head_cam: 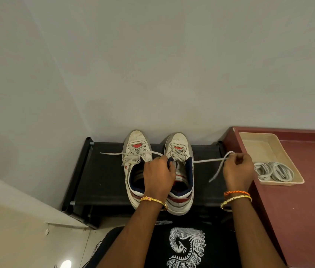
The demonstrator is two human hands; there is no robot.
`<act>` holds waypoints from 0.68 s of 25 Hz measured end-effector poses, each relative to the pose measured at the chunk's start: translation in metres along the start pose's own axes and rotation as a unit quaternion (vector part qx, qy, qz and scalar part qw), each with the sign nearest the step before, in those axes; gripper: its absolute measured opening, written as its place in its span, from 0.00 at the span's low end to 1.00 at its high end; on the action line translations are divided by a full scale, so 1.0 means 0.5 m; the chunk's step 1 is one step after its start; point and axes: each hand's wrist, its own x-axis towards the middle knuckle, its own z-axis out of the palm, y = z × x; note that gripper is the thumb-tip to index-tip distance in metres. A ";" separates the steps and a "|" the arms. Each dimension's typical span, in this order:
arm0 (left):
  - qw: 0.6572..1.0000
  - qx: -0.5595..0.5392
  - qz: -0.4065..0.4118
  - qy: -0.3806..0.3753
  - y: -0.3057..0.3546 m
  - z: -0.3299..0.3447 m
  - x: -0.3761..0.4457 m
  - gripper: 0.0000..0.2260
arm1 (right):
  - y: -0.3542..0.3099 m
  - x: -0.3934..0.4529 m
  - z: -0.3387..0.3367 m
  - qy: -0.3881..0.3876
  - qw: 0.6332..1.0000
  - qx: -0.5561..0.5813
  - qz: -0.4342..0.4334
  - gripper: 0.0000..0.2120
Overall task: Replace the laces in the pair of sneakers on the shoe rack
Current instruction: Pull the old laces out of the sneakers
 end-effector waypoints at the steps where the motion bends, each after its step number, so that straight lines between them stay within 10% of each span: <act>1: 1.000 -0.006 -0.001 0.004 0.000 0.002 0.000 0.11 | -0.002 -0.002 0.005 0.010 1.000 0.010 -0.008 0.05; 10: 0.994 0.049 0.095 -0.022 0.002 0.027 0.030 0.16 | 0.008 -0.066 0.074 -0.243 0.936 -0.200 -0.154 0.10; 17: 0.985 0.107 0.120 -0.062 0.010 0.038 0.058 0.13 | -0.002 -0.057 0.081 -0.254 0.943 -0.197 -0.090 0.06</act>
